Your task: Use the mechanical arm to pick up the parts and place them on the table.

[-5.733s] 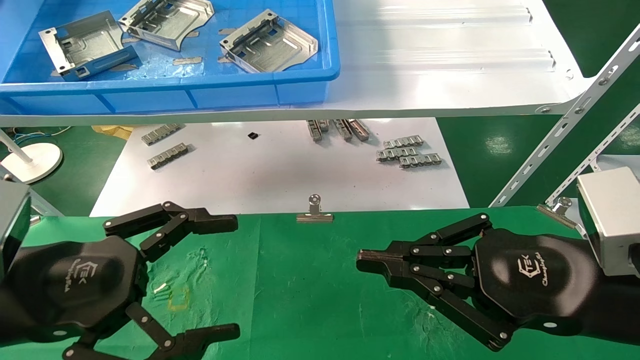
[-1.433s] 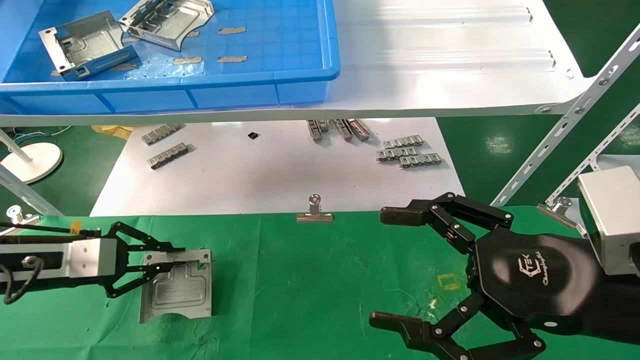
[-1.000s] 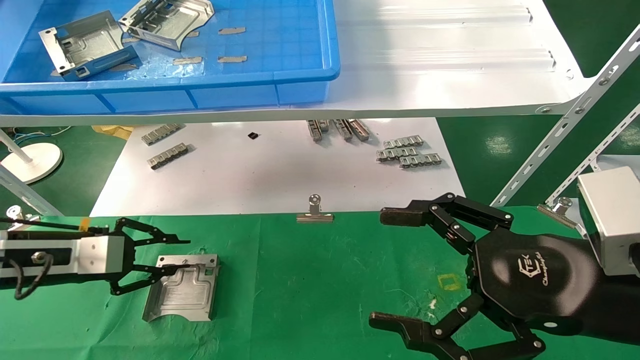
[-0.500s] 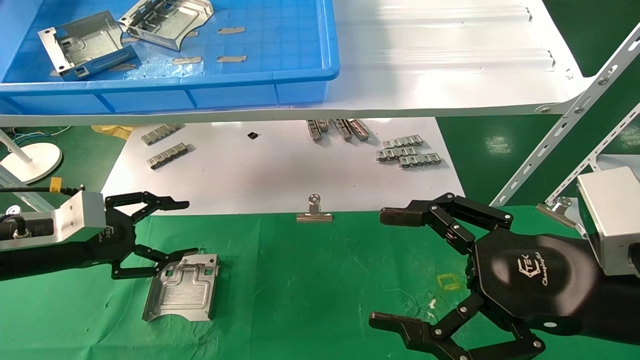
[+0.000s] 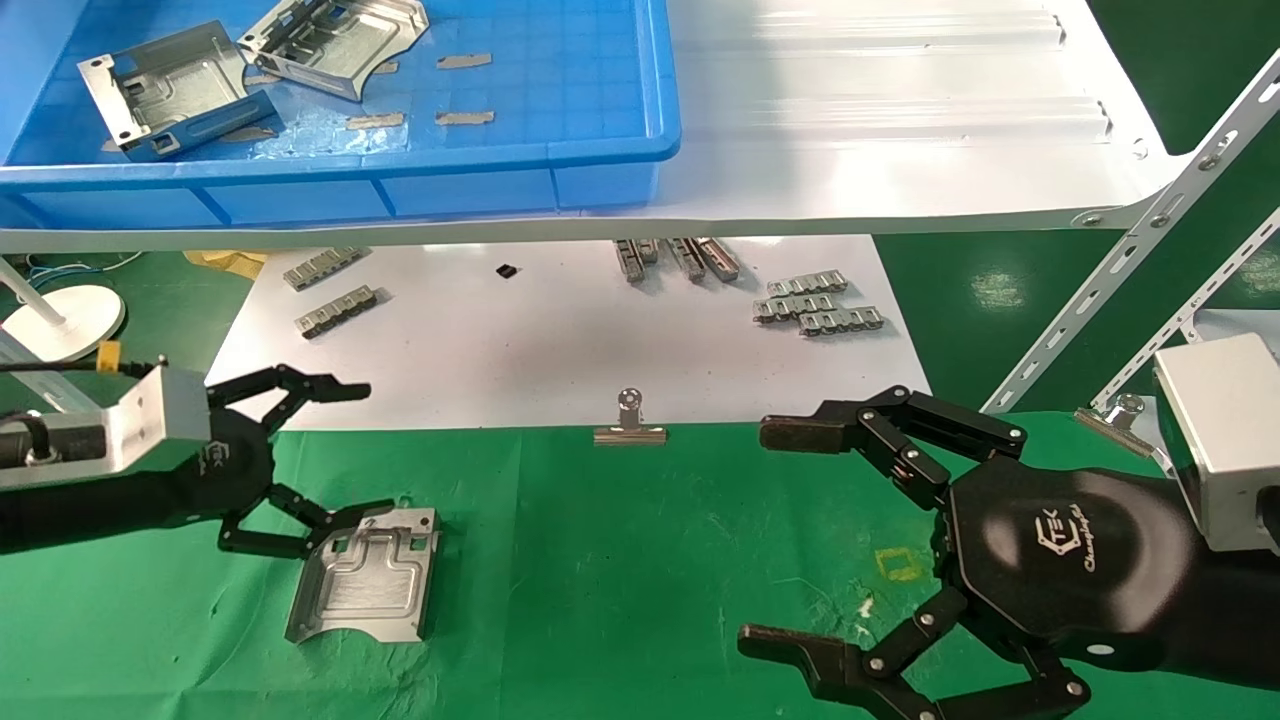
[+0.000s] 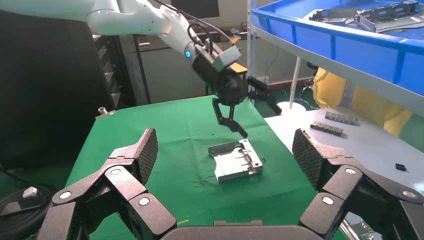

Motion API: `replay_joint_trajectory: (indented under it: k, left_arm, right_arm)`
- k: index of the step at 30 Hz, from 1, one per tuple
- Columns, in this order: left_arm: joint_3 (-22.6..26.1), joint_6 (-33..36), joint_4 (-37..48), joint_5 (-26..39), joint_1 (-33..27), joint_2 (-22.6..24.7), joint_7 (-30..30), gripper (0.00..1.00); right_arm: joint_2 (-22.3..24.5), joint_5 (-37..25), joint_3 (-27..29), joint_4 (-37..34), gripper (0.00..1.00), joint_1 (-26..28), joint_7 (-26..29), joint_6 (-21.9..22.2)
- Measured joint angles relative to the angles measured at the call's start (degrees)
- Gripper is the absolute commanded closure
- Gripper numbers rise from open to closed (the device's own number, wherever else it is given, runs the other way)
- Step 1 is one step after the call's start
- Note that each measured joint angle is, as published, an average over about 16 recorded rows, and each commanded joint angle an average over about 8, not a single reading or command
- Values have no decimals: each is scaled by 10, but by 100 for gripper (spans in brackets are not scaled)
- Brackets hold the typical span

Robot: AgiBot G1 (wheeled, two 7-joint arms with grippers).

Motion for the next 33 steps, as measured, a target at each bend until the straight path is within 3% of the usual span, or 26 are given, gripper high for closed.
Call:
replay_joint_trajectory:
  k: [33]
  left_arm:
    - [-138, -35, -362, -103, 166, -67, -285, 0]
  right_arm:
    - [0, 0, 0, 0, 0, 0, 0, 0]
